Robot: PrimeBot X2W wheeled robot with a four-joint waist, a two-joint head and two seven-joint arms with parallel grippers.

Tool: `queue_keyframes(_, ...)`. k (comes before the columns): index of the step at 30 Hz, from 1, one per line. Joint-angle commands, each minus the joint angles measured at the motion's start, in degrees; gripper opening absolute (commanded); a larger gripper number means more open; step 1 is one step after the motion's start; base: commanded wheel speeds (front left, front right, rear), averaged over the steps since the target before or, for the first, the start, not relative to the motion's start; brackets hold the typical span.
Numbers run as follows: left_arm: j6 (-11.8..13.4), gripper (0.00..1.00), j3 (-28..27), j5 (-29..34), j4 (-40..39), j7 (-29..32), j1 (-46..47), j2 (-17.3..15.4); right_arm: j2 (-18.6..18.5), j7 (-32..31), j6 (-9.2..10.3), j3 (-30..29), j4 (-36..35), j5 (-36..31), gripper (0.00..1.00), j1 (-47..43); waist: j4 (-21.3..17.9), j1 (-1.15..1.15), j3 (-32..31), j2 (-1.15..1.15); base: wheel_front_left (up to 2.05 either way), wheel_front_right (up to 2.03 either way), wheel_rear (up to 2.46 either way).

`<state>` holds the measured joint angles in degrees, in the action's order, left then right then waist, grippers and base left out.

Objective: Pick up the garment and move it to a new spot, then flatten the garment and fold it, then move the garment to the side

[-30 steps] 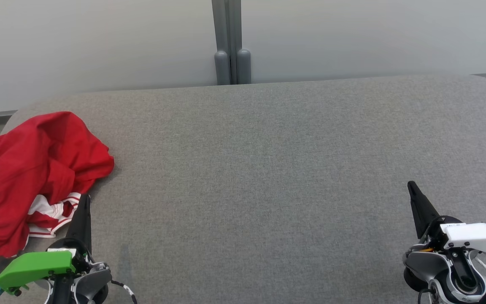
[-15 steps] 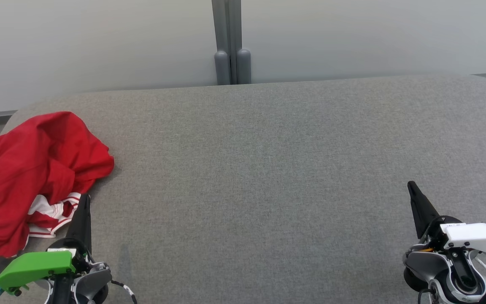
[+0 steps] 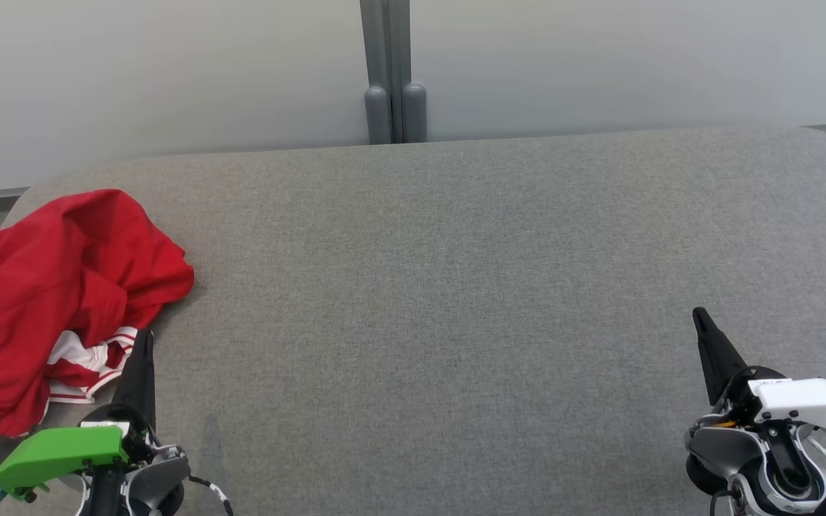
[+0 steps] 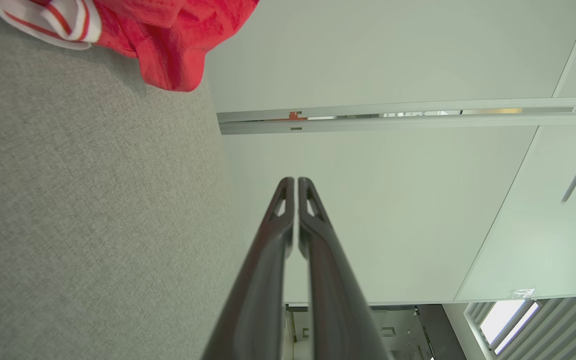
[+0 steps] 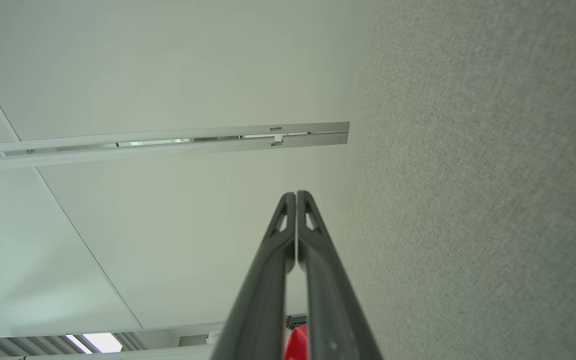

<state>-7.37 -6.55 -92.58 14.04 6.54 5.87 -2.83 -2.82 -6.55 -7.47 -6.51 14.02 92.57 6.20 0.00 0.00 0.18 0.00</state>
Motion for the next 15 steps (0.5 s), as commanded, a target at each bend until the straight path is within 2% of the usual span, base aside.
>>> queue_keyframes(1, 0.0, 1.0, 0.0, 0.0, 0.0, 0.0, 0.0, 0.0, 0.0, 0.0, 0.0, 0.0, 0.0, 0.0, 1.0, 0.0, 0.0, 0.0, 0.0, 0.0, 0.0, 0.0, 0.0)
queue_keyframes(15, 0.1, 1.0, 1.6, 2.9, 1.8, -2.9, -1.4, 0.4, 0.5, 2.9, 0.01, 1.2, 0.8, -3.1, 1.0, -1.7, 0.0, 0.0, 0.0, 0.0, 0.0, 0.0, 0.0)
